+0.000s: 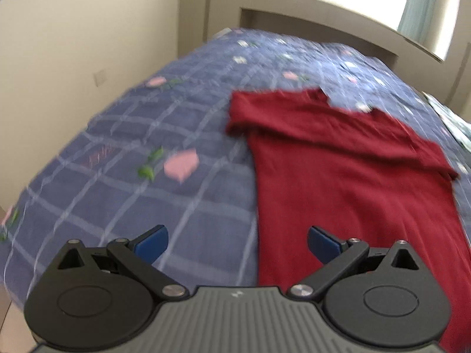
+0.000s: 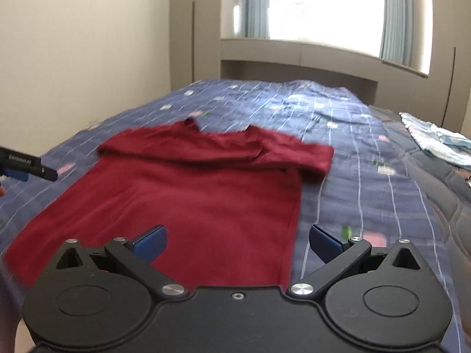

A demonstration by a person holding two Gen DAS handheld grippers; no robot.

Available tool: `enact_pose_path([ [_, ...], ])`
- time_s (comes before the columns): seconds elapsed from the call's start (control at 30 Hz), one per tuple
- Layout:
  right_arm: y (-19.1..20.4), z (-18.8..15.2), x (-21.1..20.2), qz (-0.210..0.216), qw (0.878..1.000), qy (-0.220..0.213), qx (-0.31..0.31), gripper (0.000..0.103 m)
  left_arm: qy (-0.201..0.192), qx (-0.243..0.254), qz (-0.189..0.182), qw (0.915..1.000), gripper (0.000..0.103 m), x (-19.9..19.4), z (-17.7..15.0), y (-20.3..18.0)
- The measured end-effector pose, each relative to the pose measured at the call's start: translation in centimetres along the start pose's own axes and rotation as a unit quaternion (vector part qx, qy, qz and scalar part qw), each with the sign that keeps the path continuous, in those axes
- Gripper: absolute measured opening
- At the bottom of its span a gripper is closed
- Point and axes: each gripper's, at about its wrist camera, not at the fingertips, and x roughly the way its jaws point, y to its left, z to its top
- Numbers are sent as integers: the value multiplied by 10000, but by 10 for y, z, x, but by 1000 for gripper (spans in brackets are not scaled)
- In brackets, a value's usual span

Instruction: Fold small clothes

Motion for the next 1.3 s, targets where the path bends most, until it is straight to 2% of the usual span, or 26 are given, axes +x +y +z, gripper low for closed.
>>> enact_pose_path([
  [0.17, 1, -38, -28, 148, 9992, 349, 155, 102, 211, 437, -231, 9986, 103, -19, -37, 3],
  [0.3, -7, -58, -39, 304, 9962, 592, 554, 90, 356, 585, -548, 9961, 100, -26, -54, 0],
  [0.47, -20, -66, -37, 237, 9921, 748, 978, 73, 637, 589, -818, 9929, 72, -26, -62, -1],
  [0.5, -23, -67, -38, 251, 9909, 768, 1074, 64, 688, 564, -879, 9921, 66, -26, -64, 0],
  [0.53, -26, -68, -38, 271, 9897, 786, 1161, 52, 764, 533, -953, 9911, 54, -25, -65, 0],
  [0.57, -28, -69, -38, 264, 9888, 826, 1213, 46, 878, 502, -1028, 9895, 41, -24, -67, 1],
  [0.63, -32, -70, -36, 224, 9874, 935, 1255, 19, 1020, 466, -1125, 9873, 25, -22, -69, 1],
  [0.67, -33, -71, -36, 213, 9867, 995, 1267, 14, 1016, 478, -1167, 9868, 13, -24, -70, 1],
  [0.77, -35, -70, -39, 150, 9879, 973, 1196, 7, 970, 574, -1103, 9875, 8, -31, -68, -4],
  [1.0, -40, -63, -50, -46, 9904, 892, 1059, 6, 822, 574, -794, 9918, 7, -45, -57, -1],
  [1.1, -39, -69, -46, -58, 9896, 999, 1032, 6, 924, 565, -702, 9916, 7, -36, -63, 1],
  [1.17, -37, -72, -43, -70, 9902, 1025, 945, 7, 906, 558, -712, 9918, 12, -34, -68, 1],
  [1.2, -34, -72, -44, -92, 9914, 1000, 839, 13, 896, 574, -716, 9917, 15, -34, -70, 1],
  [1.23, -32, -72, -45, -119, 9923, 982, 742, 24, 875, 603, -693, 9919, 27, -35, -71, 1],
  [1.27, -30, -72, -48, -109, 9937, 923, 627, 30, 829, 647, -679, 9921, 51, -37, -72, 1],
  [1.3, -28, -72, -50, -93, 9947, 870, 538, 43, 778, 707, -679, 9921, 66, -40, -73, 0],
])
